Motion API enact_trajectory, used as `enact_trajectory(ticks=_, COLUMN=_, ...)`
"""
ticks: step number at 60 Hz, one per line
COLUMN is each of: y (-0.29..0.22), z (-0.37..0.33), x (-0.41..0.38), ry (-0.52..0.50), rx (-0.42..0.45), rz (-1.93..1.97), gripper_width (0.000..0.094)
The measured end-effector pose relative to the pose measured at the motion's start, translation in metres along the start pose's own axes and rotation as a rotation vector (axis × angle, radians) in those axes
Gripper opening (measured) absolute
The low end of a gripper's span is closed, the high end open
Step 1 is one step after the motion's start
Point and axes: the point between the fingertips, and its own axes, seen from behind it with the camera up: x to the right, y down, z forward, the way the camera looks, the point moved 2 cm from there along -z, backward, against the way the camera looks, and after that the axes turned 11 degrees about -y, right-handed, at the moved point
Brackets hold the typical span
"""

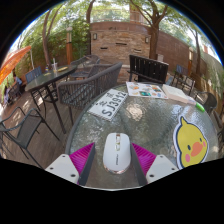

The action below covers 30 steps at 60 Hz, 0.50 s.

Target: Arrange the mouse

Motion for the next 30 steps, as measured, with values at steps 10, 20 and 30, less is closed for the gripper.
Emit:
enact_trajectory(ticks=10, y=-0.002, z=0.003, x=-0.005, ry=-0.009, rx=-0.009, rz=-0.024, gripper_width=0.0463)
enact_trajectory(ticks=20, y=-0.004, z=-0.003, x=-0.009, ry=-0.062, rx=-0.02, rz=-0.006, gripper_width=0.0353)
enact_trajectory(ticks=30, y=-0.073, z=-0.06, x=-0.021, ry=-0.221, rx=0.108, rz=-0.031, gripper_width=0.0351)
